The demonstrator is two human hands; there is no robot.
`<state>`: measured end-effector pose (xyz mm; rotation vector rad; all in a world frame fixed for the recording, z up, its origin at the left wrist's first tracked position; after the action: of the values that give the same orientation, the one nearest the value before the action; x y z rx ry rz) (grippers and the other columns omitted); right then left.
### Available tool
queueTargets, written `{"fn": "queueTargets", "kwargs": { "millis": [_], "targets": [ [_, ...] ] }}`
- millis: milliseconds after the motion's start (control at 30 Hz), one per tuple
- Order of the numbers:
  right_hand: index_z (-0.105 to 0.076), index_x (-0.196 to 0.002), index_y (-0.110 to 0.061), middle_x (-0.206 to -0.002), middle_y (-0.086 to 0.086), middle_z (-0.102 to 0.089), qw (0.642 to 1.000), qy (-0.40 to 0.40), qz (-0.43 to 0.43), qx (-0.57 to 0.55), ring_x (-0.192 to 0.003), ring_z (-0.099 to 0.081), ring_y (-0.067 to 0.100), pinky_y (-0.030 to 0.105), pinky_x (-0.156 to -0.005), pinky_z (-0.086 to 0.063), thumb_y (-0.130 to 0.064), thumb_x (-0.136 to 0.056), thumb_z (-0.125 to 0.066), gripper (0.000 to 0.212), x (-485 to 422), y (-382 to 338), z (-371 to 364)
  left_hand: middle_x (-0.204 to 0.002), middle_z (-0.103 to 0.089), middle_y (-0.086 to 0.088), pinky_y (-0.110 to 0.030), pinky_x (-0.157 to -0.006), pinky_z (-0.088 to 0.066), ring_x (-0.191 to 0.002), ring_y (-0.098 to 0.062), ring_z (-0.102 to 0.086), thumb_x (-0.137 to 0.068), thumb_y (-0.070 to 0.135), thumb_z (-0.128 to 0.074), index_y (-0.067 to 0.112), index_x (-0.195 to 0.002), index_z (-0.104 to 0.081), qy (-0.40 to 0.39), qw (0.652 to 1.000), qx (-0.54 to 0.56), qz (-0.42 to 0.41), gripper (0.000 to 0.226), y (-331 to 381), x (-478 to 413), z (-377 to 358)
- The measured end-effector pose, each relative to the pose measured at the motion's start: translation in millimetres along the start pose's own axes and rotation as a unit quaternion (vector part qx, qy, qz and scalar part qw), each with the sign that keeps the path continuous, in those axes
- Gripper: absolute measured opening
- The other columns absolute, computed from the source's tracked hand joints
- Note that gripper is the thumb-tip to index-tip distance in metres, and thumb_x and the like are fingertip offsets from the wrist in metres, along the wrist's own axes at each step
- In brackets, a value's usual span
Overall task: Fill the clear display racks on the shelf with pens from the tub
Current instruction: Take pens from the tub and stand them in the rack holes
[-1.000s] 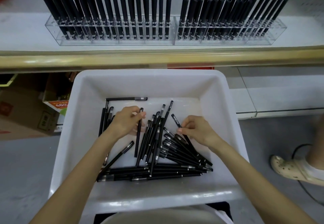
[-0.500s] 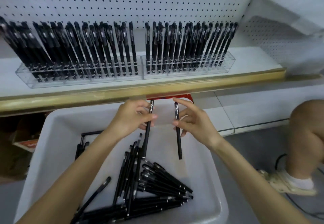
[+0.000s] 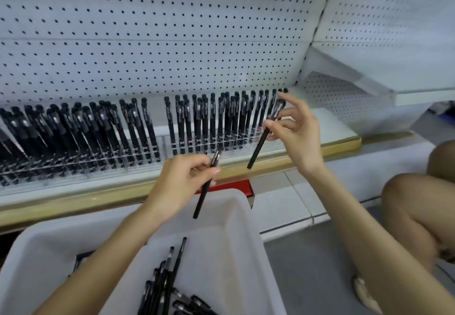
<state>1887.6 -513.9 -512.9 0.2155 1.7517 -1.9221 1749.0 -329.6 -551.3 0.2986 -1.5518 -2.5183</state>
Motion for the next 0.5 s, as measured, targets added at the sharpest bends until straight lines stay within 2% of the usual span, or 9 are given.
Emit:
{"fn": "queueTargets", "kwargs": {
  "millis": [100, 200, 300, 400, 500],
  "targets": [
    [-0.055, -0.114, -0.024, -0.085, 0.004, -0.055, 0.997, 0.067, 0.03, 0.002, -0.069, -0.063, 0.018, 0.031, -0.066, -0.058, -0.004, -0.08, -0.074, 0.045, -28.9, -1.4, 6.7, -0.081, -0.073, 0.0, -0.019, -0.071, -0.056, -0.073, -0.003, -0.07, -0.084, 0.01, -0.069, 0.014, -0.089, -0.072, 0.008, 1.0, 0.02, 0.01, 0.007, 0.4, -11.6, -0.7],
    [-0.055, -0.112, -0.033, -0.087, -0.003, -0.058, 0.994, 0.091, 0.054, 0.037, -0.079, -0.065, 0.024, 0.038, -0.076, -0.058, -0.009, -0.08, -0.076, 0.045, -48.1, 5.4, 5.4, -0.087, -0.074, 0.004, -0.012, -0.073, -0.051, -0.077, 0.0, -0.069, -0.081, 0.006, -0.072, 0.018, -0.09, -0.073, 0.004, 1.0, 0.01, 0.017, 0.015, -2.2, -18.4, -4.7],
    [-0.056, -0.114, -0.033, -0.087, -0.014, -0.058, 0.99, 0.085, 0.07, 0.09, -0.082, -0.064, 0.012, 0.029, -0.081, -0.055, -0.015, -0.08, -0.076, 0.044, -55.6, 14.3, -0.6, -0.09, -0.073, 0.01, -0.016, -0.081, -0.051, -0.082, -0.001, -0.067, -0.079, 0.009, -0.075, 0.027, -0.086, -0.072, -0.009, 1.0, -0.011, 0.016, 0.019, -3.7, -21.0, -8.1],
    [-0.058, -0.118, -0.026, -0.085, -0.018, -0.059, 0.984, 0.071, 0.095, 0.13, -0.08, -0.06, -0.001, 0.017, -0.077, -0.051, -0.019, -0.079, -0.077, 0.044, -57.7, 23.0, -6.0, -0.083, -0.073, 0.011, -0.026, -0.083, -0.053, -0.079, -0.002, -0.068, -0.078, 0.01, -0.075, 0.032, -0.082, -0.071, 0.007, 1.0, 0.004, 0.019, 0.023, -5.4, -24.3, -7.2],
    [-0.056, -0.118, -0.032, -0.084, -0.019, -0.059, 0.979, 0.025, 0.112, 0.166, -0.081, -0.058, -0.006, 0.015, -0.074, -0.049, -0.019, -0.078, -0.077, 0.047, -59.9, 32.9, -11.8, -0.079, -0.074, 0.008, -0.036, -0.084, -0.055, -0.076, -0.007, -0.071, -0.081, 0.006, -0.072, 0.02, -0.087, -0.073, 0.02, 0.998, 0.05, 0.027, 0.015, -7.6, -27.0, -7.3]
  ]
}}
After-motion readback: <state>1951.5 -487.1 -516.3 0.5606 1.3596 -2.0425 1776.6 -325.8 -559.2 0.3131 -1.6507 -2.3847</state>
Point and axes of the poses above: each hand's wrist, its own x-axis away from the middle knuckle, its own z-axis out of the back of the hand, y = z × x, the point moved 3 cm from there along -x, towards the middle knuckle
